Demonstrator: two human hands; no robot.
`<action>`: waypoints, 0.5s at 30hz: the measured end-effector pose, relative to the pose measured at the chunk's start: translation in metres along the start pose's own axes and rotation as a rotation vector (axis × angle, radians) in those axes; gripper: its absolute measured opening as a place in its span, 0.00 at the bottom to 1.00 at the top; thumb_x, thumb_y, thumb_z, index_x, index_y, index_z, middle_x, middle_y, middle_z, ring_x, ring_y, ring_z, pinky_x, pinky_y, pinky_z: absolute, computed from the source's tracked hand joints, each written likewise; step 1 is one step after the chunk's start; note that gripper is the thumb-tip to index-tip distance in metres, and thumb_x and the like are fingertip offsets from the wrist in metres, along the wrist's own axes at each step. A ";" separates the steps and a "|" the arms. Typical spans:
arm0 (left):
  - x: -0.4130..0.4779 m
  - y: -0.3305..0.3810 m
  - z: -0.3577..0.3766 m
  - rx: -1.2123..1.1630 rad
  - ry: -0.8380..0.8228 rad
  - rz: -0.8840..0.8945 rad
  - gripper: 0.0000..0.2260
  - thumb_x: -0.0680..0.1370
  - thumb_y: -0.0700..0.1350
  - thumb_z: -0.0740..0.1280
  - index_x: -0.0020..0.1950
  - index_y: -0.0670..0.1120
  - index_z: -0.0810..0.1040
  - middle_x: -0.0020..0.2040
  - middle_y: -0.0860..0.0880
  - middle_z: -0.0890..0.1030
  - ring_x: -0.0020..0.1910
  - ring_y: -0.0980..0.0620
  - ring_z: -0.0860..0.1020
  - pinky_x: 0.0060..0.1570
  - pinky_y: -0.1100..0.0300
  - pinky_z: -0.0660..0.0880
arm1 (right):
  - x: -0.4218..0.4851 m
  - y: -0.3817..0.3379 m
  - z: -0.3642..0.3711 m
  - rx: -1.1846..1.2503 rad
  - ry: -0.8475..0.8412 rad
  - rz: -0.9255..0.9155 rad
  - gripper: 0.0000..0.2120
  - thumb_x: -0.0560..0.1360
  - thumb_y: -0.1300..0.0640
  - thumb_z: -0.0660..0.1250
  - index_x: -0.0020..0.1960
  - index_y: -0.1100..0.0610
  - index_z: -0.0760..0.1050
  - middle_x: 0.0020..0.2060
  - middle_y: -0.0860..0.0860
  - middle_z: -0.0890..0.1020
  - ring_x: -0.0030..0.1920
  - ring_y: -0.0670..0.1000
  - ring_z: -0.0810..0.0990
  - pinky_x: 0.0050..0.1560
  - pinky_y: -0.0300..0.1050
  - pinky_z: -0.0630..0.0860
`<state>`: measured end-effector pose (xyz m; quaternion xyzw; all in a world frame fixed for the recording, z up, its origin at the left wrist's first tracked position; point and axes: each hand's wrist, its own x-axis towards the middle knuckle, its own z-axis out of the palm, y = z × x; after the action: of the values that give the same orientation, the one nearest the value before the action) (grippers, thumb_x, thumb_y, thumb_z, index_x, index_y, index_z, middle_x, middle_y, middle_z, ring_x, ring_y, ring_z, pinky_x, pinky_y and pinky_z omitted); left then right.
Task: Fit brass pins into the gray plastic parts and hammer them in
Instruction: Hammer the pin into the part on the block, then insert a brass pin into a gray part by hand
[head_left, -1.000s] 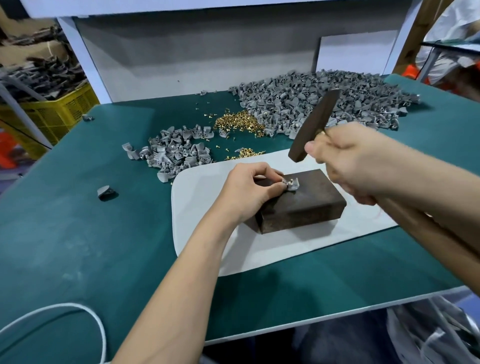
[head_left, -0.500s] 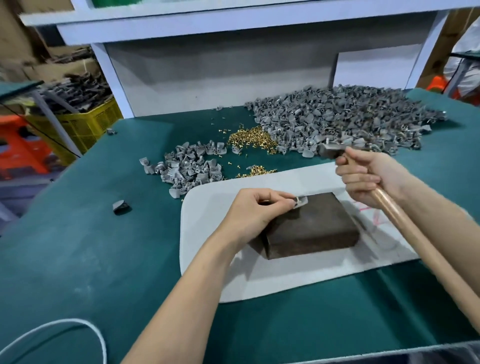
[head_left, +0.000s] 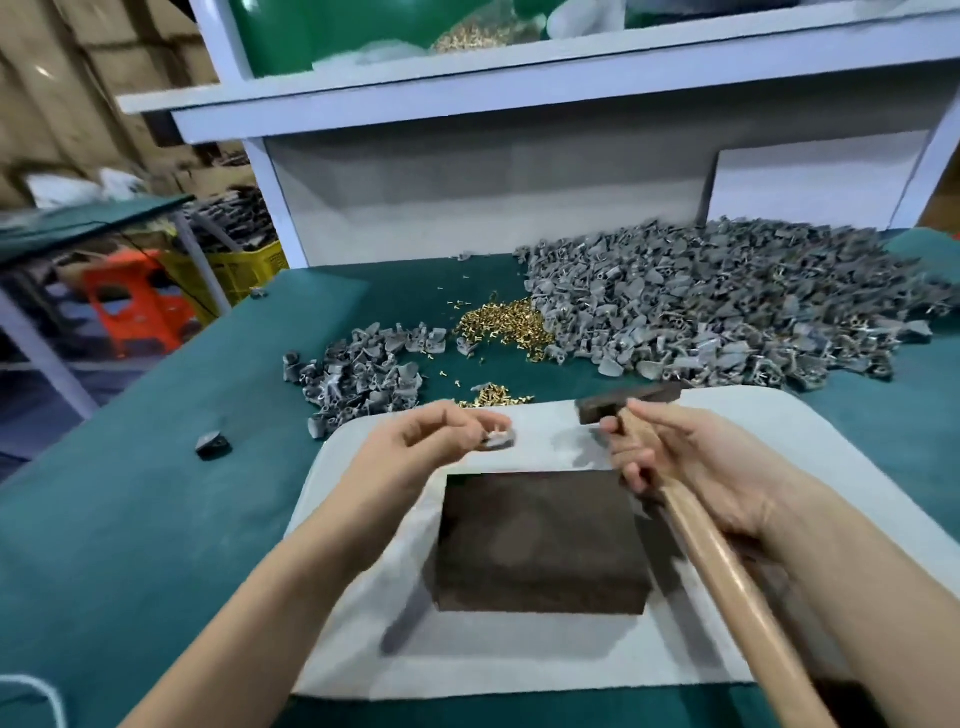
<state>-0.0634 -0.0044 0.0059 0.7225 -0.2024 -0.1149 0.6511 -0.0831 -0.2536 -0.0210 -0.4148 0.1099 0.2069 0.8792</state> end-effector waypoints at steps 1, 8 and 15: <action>0.004 0.001 0.004 -0.016 0.047 -0.032 0.09 0.72 0.44 0.68 0.32 0.51 0.79 0.49 0.49 0.85 0.52 0.56 0.81 0.56 0.57 0.71 | 0.000 -0.001 -0.001 -0.003 -0.009 -0.008 0.10 0.74 0.54 0.61 0.49 0.62 0.70 0.30 0.51 0.68 0.25 0.46 0.70 0.27 0.41 0.76; 0.101 0.054 0.082 0.293 -0.059 0.042 0.12 0.78 0.53 0.65 0.41 0.48 0.83 0.37 0.55 0.84 0.36 0.60 0.80 0.41 0.65 0.74 | -0.003 -0.005 0.000 -0.039 -0.008 -0.026 0.11 0.77 0.53 0.59 0.50 0.62 0.70 0.28 0.52 0.72 0.27 0.48 0.73 0.29 0.40 0.77; 0.188 0.007 0.052 1.356 -0.109 0.016 0.19 0.80 0.47 0.63 0.69 0.43 0.72 0.65 0.40 0.76 0.64 0.42 0.74 0.64 0.52 0.71 | -0.007 -0.004 0.001 -0.039 -0.002 -0.032 0.15 0.70 0.54 0.63 0.52 0.63 0.70 0.30 0.55 0.72 0.30 0.51 0.73 0.28 0.43 0.77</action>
<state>0.0811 -0.1352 0.0250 0.9625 -0.2677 0.0060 0.0439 -0.0874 -0.2572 -0.0155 -0.4334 0.0985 0.1953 0.8742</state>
